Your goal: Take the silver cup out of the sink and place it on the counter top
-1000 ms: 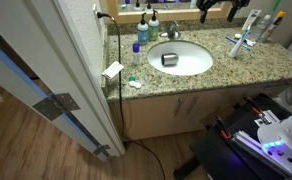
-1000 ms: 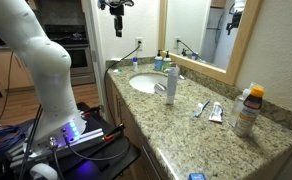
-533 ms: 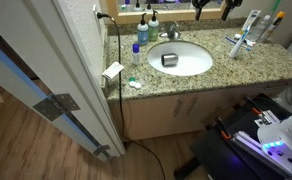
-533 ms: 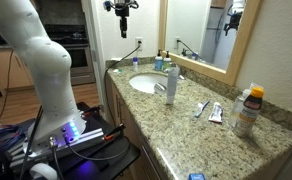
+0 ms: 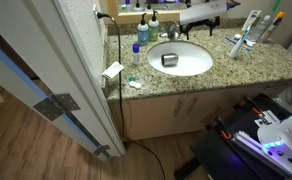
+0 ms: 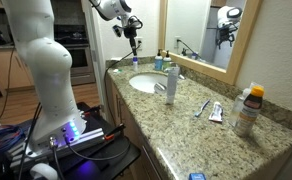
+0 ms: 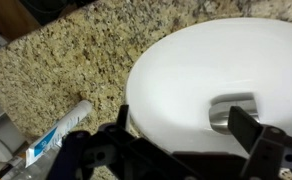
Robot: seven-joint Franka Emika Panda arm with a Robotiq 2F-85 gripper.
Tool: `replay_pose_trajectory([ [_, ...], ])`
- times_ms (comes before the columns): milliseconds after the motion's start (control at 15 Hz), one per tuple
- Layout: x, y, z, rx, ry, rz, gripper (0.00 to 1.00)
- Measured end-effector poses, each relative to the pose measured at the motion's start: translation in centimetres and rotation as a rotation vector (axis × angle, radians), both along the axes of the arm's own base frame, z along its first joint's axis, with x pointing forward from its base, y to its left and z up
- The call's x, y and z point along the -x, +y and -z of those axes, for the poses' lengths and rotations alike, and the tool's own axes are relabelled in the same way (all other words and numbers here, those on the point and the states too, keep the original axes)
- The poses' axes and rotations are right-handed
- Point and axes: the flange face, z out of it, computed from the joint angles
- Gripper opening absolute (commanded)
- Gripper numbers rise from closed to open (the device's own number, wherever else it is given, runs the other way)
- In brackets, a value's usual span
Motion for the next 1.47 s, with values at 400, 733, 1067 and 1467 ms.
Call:
replay_pose_trajectory([
  [400,-2.2,0.5,1.8,0.017,0.015,0.035,1.0],
  [733,-2.3,1.1,2.4,0.07,-0.007,0.022,1.0],
  [1067,-8.3,0.5,9.1,0.13,-0.118,-0.081,1.0],
  [1467,-12.2,-0.7,12.0,0.092,-0.142,-0.106,1.0],
])
